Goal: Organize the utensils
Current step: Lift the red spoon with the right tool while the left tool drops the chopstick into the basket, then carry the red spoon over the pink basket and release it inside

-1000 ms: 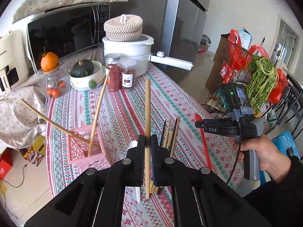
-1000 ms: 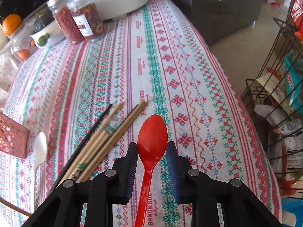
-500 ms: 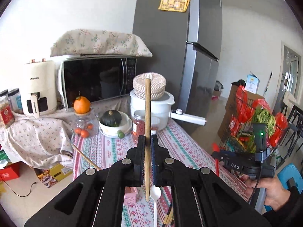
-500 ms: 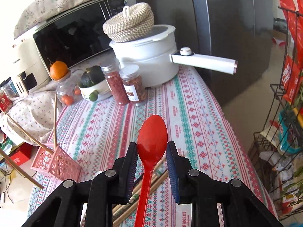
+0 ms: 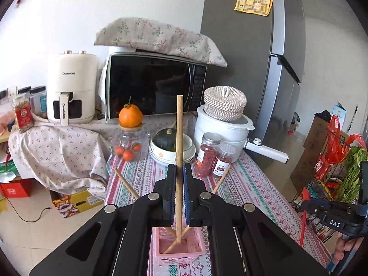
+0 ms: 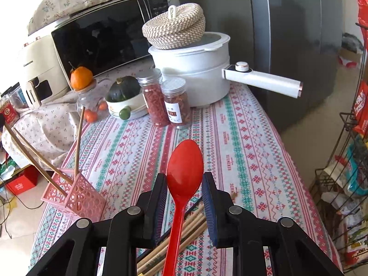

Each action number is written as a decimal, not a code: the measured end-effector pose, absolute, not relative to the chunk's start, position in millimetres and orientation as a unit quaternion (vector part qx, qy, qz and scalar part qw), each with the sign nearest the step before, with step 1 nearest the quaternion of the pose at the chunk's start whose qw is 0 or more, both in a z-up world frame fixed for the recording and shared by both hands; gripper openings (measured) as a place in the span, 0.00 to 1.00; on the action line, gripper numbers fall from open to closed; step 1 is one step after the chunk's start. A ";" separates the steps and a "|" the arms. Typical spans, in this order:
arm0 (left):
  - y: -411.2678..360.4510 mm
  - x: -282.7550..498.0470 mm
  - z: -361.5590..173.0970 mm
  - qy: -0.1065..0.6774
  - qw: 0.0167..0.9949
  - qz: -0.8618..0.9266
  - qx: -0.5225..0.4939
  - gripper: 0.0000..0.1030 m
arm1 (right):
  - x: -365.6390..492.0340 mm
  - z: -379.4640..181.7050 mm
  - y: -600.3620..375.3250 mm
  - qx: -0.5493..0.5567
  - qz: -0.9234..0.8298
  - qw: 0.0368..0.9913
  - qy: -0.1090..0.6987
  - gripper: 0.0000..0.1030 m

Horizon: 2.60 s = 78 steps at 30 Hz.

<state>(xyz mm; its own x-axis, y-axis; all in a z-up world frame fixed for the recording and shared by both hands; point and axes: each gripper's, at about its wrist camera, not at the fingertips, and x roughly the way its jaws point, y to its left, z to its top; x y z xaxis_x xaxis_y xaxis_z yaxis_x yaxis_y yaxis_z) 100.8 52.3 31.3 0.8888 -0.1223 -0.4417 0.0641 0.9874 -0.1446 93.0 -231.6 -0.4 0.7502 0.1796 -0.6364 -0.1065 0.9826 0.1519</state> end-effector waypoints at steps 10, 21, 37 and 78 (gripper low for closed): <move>63.6 129.4 -6.9 0.296 0.948 -0.035 -0.112 0.06 | 93.0 1.5 -224.4 0.054 0.083 0.937 0.336 0.27; 63.6 126.0 -12.3 0.341 0.934 -0.049 -0.092 0.45 | 92.9 13.6 -195.0 0.069 0.103 0.944 0.306 0.27; 103.4 82.7 -28.3 0.418 0.905 -0.055 -0.056 0.74 | 100.5 40.6 -99.8 0.104 0.088 0.976 0.167 0.27; 77.1 73.1 -37.8 0.448 0.890 -0.079 -0.024 0.90 | 96.7 30.1 -128.8 0.090 0.081 0.967 0.225 0.95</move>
